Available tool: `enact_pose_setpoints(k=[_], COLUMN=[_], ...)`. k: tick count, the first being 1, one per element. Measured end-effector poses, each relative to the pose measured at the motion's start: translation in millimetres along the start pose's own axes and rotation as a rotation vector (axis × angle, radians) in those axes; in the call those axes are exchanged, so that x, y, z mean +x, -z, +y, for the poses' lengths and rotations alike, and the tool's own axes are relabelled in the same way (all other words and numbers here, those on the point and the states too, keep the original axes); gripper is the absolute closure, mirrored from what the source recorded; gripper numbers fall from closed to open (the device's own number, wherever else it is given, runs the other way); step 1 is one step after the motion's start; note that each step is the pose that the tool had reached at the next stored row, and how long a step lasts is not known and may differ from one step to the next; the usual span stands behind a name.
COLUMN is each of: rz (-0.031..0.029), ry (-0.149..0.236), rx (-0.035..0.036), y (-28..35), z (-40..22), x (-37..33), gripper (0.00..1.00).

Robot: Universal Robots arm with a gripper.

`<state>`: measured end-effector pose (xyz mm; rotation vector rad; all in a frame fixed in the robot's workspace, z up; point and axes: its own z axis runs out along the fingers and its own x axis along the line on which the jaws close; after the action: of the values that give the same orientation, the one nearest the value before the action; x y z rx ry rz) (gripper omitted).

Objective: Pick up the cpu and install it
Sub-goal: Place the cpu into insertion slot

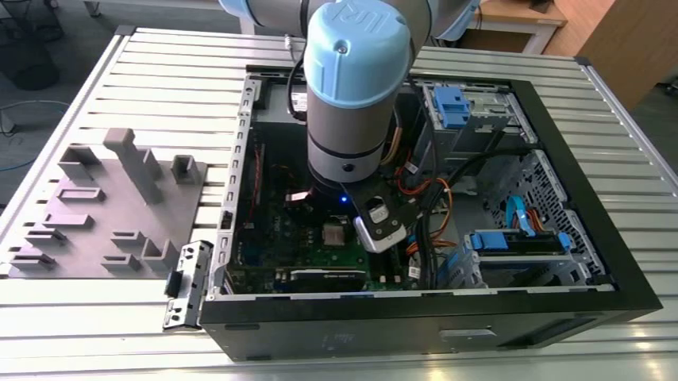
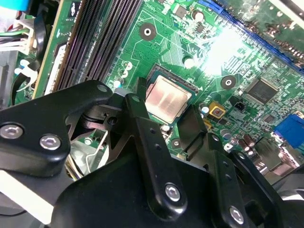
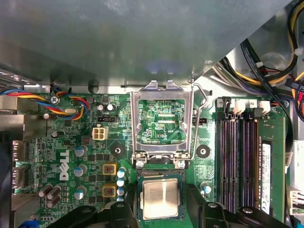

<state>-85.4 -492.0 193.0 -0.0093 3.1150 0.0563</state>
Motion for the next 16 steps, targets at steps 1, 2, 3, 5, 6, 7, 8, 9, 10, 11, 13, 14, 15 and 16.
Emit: enact_pose_setpoints(k=[1,2,3,5,6,7,8,9,10,11,13,14,15,16], rz=[0.0001,0.0001,0.0001,0.0001,0.0001,0.0,0.0001,0.0001,0.0001,0.0001,0.0001,0.0001,0.0001,0.0], ry=[0.0,0.0,0.0,0.0,0.0,0.0,0.0,0.0,0.0,0.0,0.0,0.0,0.0,0.0], rx=[0.0001,0.0002,0.0001,0.0002,0.0001,0.0001,0.0001,0.0002,0.0001,0.0002,0.0001,0.0001,0.0001,0.0001], y=[0.0,0.0,-0.1,-0.2,-0.3,-0.3,-0.3,-0.3,-0.4,-0.4,-0.4,-0.5,-0.5,-0.5], z=[0.0,0.0,0.0,0.0,0.0,0.0,0.0,0.0,0.0,0.0,0.0,0.0,0.0,0.0], x=[0.0,0.0,0.1,0.1,0.1,0.1,0.1,0.1,0.1,0.1,0.2,0.2,0.2,0.2], gripper=[0.47,0.47,0.47,0.47,0.47,0.47,0.47,0.47,0.47,0.47,0.45,0.45,0.45,0.39])
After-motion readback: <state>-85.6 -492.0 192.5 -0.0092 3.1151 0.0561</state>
